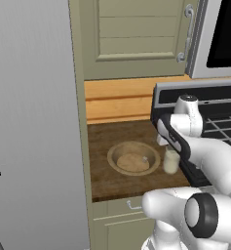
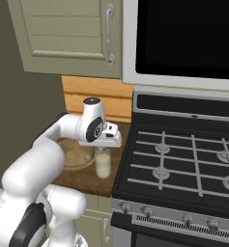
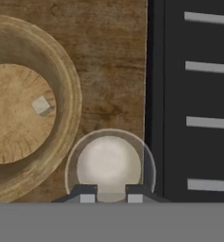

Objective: Grab a lemon wedge from the fridge and one ice cube from the ice bowl, and put them in the glass of lemonade.

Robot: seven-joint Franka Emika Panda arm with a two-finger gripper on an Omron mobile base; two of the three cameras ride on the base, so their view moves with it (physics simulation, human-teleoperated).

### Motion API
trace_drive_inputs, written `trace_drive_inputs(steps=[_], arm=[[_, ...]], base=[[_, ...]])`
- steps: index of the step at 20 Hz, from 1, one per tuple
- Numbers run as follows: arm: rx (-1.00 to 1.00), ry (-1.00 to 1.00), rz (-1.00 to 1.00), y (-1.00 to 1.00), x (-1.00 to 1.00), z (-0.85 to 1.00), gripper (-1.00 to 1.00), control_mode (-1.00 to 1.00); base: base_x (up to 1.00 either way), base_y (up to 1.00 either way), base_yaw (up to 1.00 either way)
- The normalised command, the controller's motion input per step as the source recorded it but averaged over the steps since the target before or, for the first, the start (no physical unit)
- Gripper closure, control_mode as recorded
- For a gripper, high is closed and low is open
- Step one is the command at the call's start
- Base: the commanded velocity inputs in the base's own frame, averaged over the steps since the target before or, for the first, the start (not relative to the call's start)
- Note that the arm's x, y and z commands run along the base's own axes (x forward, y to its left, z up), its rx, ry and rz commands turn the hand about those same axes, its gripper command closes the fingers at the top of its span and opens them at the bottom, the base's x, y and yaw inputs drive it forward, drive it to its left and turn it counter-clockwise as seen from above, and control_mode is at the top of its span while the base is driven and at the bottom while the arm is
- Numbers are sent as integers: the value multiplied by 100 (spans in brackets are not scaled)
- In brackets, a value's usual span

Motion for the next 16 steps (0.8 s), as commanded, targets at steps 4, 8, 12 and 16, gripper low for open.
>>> trace_drive_inputs(steps=[4,8,12,16], arm=[[1,0,0,0,14,0,100,-100],[0,0,0,0,15,-7,100,-100],[2,0,0,-2,0,-21,100,-100],[1,0,0,0,0,-15,-100,-100]], base=[[0,0,0],[0,0,0],[0,0,0],[0,0,0]])
